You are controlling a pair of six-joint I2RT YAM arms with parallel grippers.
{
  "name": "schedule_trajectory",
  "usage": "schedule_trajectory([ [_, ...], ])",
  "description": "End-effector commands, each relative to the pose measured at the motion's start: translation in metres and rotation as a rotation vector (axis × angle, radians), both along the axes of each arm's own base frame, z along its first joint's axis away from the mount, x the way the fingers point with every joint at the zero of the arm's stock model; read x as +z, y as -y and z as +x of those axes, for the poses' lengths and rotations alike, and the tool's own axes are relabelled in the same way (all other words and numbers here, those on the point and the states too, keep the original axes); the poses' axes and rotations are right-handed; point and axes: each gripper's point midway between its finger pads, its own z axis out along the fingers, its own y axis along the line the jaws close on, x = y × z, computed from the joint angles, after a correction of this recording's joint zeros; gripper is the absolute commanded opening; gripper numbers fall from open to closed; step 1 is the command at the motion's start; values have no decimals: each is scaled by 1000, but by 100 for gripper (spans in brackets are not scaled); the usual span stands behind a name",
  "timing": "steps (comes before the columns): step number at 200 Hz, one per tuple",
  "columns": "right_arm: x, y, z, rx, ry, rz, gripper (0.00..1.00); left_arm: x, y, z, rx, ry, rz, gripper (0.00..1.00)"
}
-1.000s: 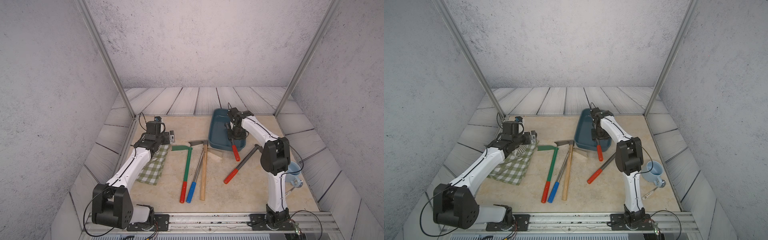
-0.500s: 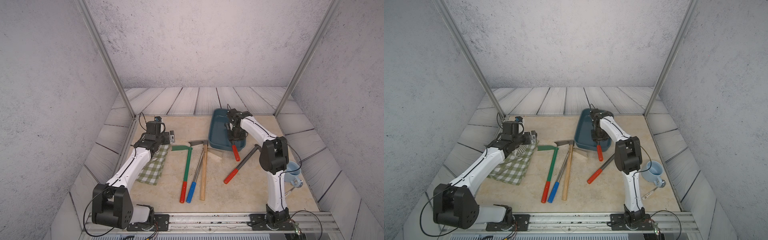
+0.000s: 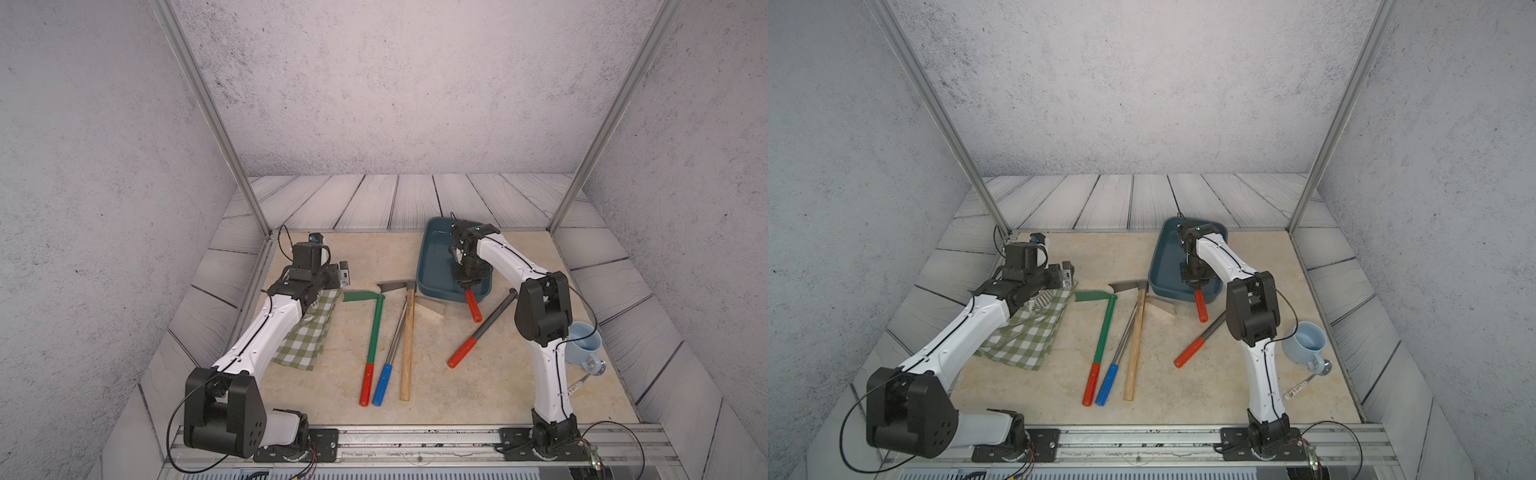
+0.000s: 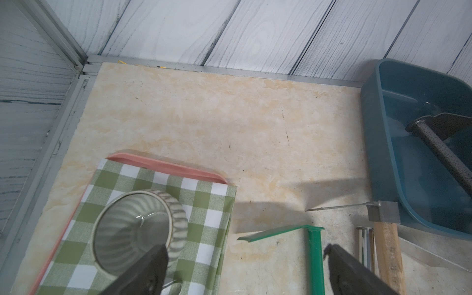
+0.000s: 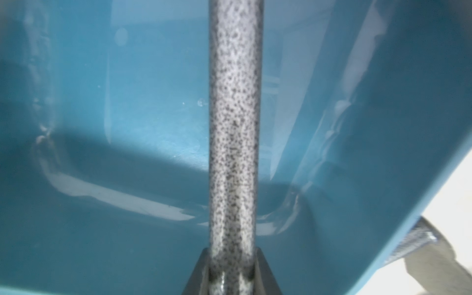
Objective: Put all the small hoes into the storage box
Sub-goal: Adjust the hoe in the storage box.
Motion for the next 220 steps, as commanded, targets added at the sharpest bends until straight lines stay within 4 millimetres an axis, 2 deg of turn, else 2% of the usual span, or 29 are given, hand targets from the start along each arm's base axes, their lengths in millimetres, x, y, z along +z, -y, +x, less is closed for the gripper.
schedule_trajectory([
  [1,14,11,11,40,43,-87,2,8,-3,4,10,19,0,100],
  [51,32,8,36,142,134,-111,1,5,-3,5,9,9,-2,100],
  [105,24,-9,54,211,173,-56,2,4,-2,5,8,9,-4,100],
  [169,24,-24,78,276,250,-27,2,5,-3,5,11,11,0,100],
  [220,11,-22,92,295,288,-82,3,7,-3,5,10,14,-2,100],
])
